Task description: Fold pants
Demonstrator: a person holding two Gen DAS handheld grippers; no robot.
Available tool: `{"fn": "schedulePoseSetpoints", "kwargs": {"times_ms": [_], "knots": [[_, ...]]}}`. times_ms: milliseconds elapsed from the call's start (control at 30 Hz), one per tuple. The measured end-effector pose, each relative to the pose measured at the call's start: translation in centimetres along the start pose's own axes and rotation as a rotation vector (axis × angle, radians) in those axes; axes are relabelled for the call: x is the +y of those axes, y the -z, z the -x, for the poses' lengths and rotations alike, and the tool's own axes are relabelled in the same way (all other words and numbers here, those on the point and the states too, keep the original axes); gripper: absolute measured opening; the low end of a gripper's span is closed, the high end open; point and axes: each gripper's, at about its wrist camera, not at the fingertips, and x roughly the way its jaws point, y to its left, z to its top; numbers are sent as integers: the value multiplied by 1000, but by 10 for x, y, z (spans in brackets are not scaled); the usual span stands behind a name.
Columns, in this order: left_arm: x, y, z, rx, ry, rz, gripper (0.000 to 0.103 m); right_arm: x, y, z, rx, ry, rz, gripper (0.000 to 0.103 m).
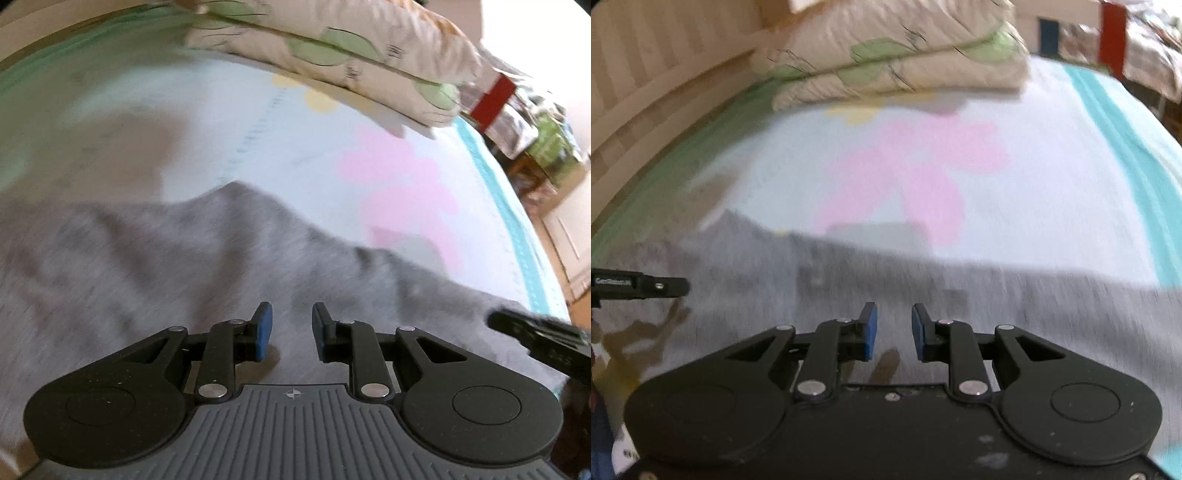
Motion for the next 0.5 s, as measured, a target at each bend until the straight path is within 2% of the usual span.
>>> {"fn": "schedulePoseSetpoints", "kwargs": {"times_ms": [67, 133, 267, 433, 500], "knots": [[-7, -9, -11, 10, 9, -15, 23, 8, -13, -11, -26, -57, 63, 42], [-10, -15, -20, 18, 19, -9, 23, 19, -24, -24, -30, -124, 150, 43], [-4, -22, -27, 40, 25, 4, 23, 39, -37, -51, -8, -198, 316, 44], [0, -29, -27, 69, 24, -47, 24, 44, -49, -83, 29, -261, 407, 44], [0, -33, -27, 69, 23, -67, 24, 37, -51, -80, 49, -298, 417, 43]]}}
